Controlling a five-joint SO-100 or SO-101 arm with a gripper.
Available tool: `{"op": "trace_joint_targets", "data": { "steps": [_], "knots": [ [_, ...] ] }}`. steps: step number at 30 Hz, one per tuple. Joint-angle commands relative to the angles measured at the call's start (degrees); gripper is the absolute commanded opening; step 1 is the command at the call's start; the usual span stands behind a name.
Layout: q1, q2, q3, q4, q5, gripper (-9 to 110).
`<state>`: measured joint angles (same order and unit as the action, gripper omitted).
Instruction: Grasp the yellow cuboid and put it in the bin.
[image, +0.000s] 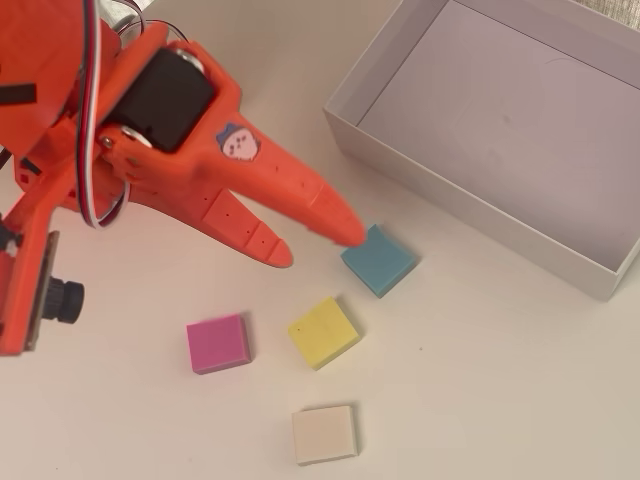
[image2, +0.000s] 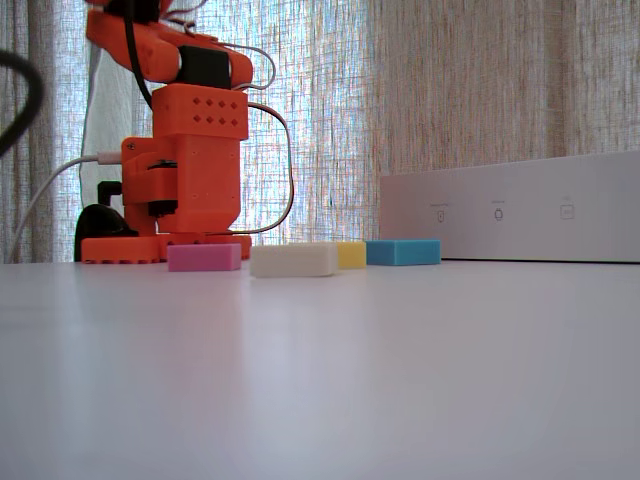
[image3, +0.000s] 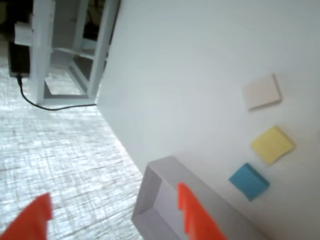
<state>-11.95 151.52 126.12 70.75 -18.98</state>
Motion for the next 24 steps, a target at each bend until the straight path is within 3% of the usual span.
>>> {"op": "trace_joint_targets", "data": {
  "steps": [1,8,14,18,24],
  "knots": [
    [-1.05,-10.72,-13.36,-0.09,-0.35,52],
    [-5.45,-23.38,-29.53,-3.87,2.11,51],
    [-8.96,-36.04,-48.69,21.45,21.36,51],
    [-8.79,-38.94,-47.81,26.10,29.27,51],
    [-7.82,-39.99,-35.77,24.70,31.11,51]
  ]
}}
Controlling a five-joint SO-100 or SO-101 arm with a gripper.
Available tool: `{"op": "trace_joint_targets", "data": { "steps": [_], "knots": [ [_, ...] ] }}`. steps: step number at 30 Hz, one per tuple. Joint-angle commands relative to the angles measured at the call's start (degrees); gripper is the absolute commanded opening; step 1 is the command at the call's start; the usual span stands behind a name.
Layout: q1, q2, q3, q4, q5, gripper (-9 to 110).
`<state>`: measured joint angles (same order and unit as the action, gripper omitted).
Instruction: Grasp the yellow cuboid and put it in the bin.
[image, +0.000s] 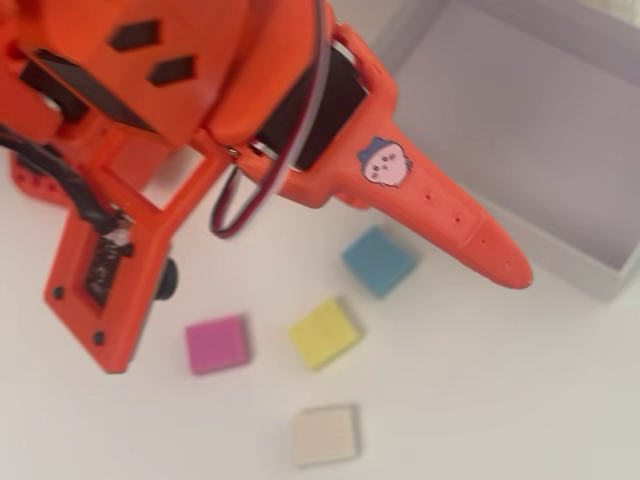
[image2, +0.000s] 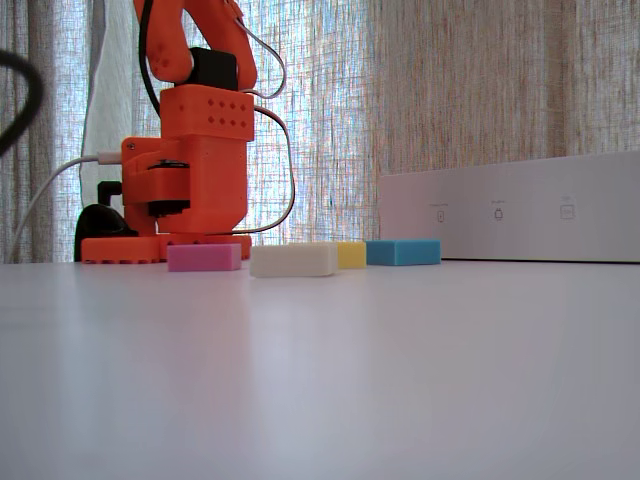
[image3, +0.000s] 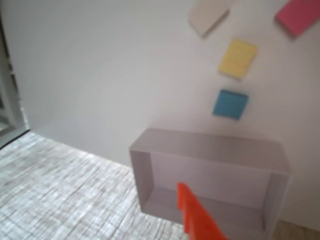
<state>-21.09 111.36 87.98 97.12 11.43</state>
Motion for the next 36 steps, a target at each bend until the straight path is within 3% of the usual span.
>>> {"op": "trace_joint_targets", "data": {
  "steps": [1,16,32,36],
  "knots": [
    [2.02,0.18,4.48,-2.90,0.62,51],
    [7.47,-0.62,27.51,-12.04,-1.58,51],
    [8.09,-10.46,29.88,-16.96,-4.48,51],
    [8.35,-10.90,29.79,-18.19,-4.39,46]
  ]
}}
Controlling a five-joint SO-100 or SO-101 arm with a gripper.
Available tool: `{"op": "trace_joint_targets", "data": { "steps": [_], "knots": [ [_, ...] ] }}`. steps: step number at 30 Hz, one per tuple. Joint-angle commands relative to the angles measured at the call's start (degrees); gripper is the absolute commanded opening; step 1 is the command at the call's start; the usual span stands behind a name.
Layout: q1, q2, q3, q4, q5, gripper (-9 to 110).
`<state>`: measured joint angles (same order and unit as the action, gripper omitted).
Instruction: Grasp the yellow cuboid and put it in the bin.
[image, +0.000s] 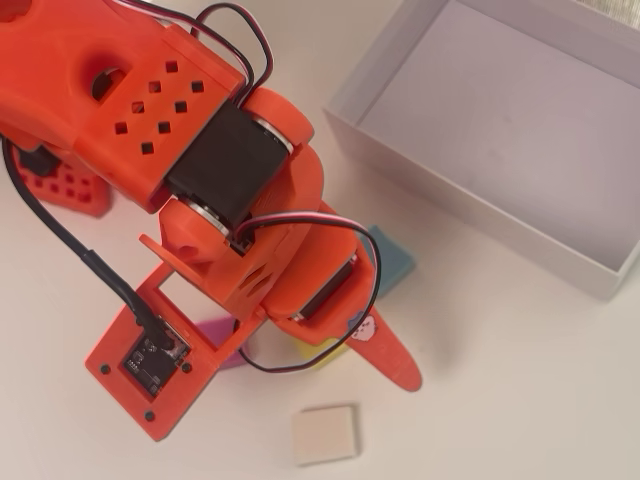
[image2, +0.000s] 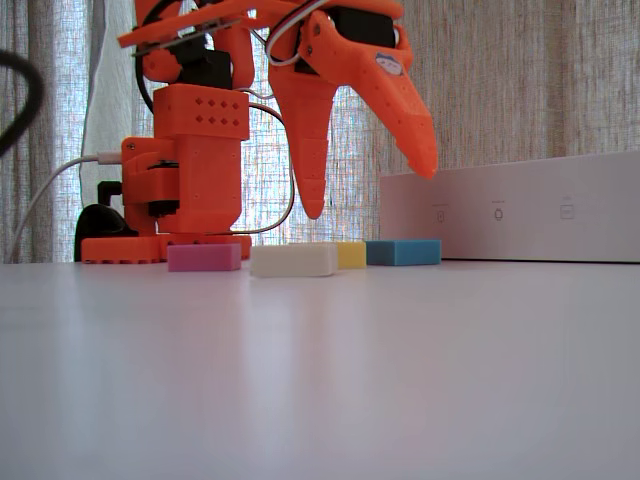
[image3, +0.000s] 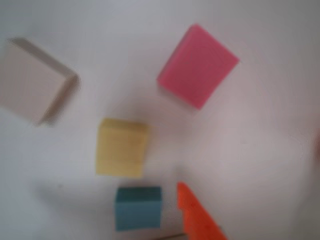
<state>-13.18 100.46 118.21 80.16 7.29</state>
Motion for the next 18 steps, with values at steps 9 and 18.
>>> {"op": "trace_joint_targets", "data": {
  "steps": [9,18],
  "knots": [
    [1.14,-2.72,-0.44,-3.96,-0.88,38],
    [3.08,-6.77,-0.53,-6.94,-1.14,38]
  ]
}}
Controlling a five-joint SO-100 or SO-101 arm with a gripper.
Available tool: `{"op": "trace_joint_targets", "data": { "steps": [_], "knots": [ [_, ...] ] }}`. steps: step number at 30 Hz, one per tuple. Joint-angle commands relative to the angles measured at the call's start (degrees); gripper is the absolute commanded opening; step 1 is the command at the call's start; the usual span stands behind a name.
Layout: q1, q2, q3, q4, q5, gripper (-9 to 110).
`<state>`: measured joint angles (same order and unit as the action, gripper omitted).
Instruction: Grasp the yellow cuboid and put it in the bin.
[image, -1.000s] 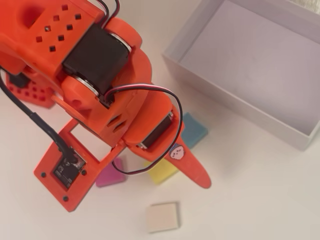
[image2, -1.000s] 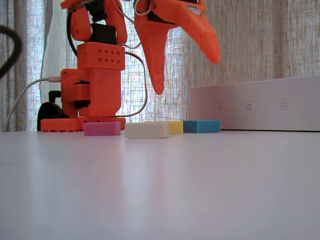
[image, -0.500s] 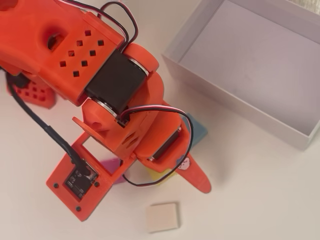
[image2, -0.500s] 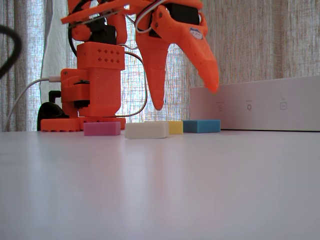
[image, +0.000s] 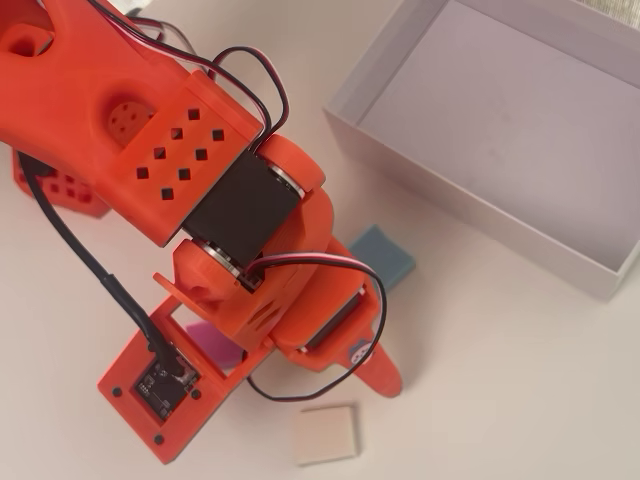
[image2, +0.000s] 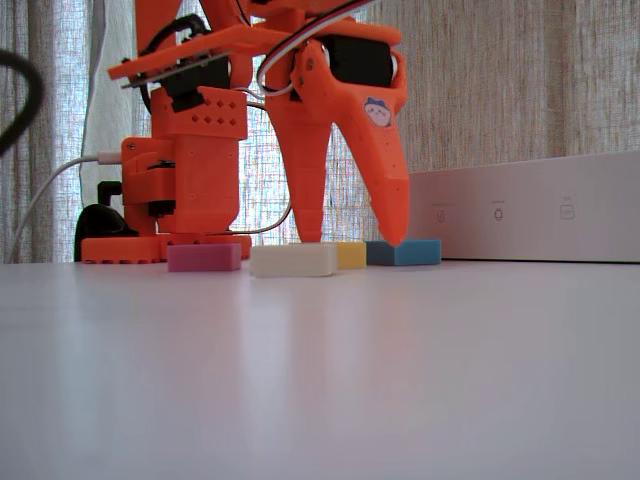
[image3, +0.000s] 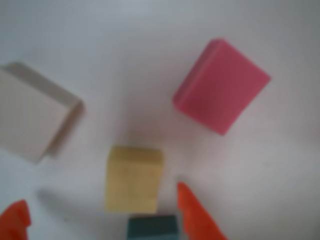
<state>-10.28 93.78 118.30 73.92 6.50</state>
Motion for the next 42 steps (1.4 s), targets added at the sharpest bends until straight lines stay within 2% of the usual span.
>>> {"op": "trace_joint_targets", "data": {
  "steps": [1,11,14,26,29,30,42],
  "knots": [
    [0.18,-0.53,-0.62,-0.79,-0.44,38],
    [-1.14,-1.93,-0.62,0.26,-0.18,38],
    [-0.97,-2.11,-0.62,-0.44,-0.26,26],
    [-0.09,-2.37,0.00,-2.37,0.00,13],
    [0.00,-2.37,0.18,-2.90,-0.44,1],
    [0.00,-2.37,0.35,-3.43,-0.53,-8],
    [2.99,2.37,-2.29,-6.42,-3.34,-8]
  ]
}}
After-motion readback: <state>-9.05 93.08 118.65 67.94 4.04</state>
